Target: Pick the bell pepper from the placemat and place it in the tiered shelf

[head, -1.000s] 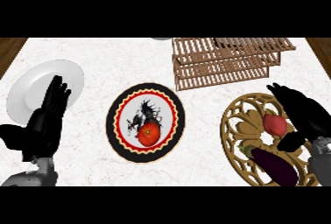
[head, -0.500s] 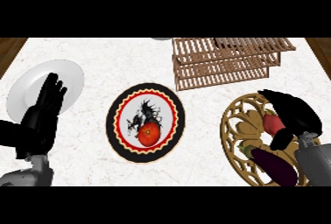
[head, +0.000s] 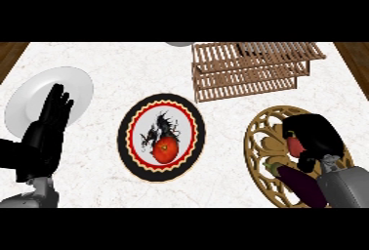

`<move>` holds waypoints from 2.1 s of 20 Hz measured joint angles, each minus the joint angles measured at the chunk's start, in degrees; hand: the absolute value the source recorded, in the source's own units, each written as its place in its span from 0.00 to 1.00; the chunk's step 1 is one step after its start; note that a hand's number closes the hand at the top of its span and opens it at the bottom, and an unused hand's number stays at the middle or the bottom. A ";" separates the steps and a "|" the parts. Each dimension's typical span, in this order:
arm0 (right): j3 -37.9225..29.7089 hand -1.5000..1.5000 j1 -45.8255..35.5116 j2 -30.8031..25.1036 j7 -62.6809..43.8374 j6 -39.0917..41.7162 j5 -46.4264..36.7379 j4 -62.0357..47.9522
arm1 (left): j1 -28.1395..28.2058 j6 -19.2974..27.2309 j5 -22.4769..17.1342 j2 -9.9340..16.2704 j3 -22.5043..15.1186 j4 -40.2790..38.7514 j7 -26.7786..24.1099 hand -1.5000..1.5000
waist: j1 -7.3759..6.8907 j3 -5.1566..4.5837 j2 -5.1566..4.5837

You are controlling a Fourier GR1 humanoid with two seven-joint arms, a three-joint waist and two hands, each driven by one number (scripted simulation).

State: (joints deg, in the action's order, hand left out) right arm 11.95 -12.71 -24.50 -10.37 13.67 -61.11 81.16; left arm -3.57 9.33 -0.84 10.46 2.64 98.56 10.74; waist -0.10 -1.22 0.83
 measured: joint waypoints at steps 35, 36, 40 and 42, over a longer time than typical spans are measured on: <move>-6.87 1.00 -17.86 22.37 -42.37 12.33 14.29 42.80 | -1.19 -1.09 0.21 -0.57 1.49 -1.74 -0.95 0.50 | 0.12 1.18 -0.70; -8.58 1.00 -18.84 21.72 -41.94 12.29 14.60 41.69 | -0.92 -1.05 0.28 -0.65 1.46 -1.21 -0.68 0.50 | 0.06 1.19 -0.72; -13.68 1.00 -21.47 19.35 -38.78 10.47 15.47 35.90 | -0.88 -1.34 0.66 -1.07 1.38 -1.78 -1.31 0.50 | -0.07 1.21 -0.81; -15.40 1.00 -23.96 18.87 -38.03 8.54 15.28 31.98 | -1.07 -0.71 1.51 -1.86 0.71 -2.03 -1.41 0.50 | -0.16 1.23 -0.86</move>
State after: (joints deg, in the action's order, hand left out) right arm -3.46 -36.67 -5.63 -48.41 22.21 -45.83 113.14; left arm -4.64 8.62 0.67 8.60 3.35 96.53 9.33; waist -0.26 0.00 -0.03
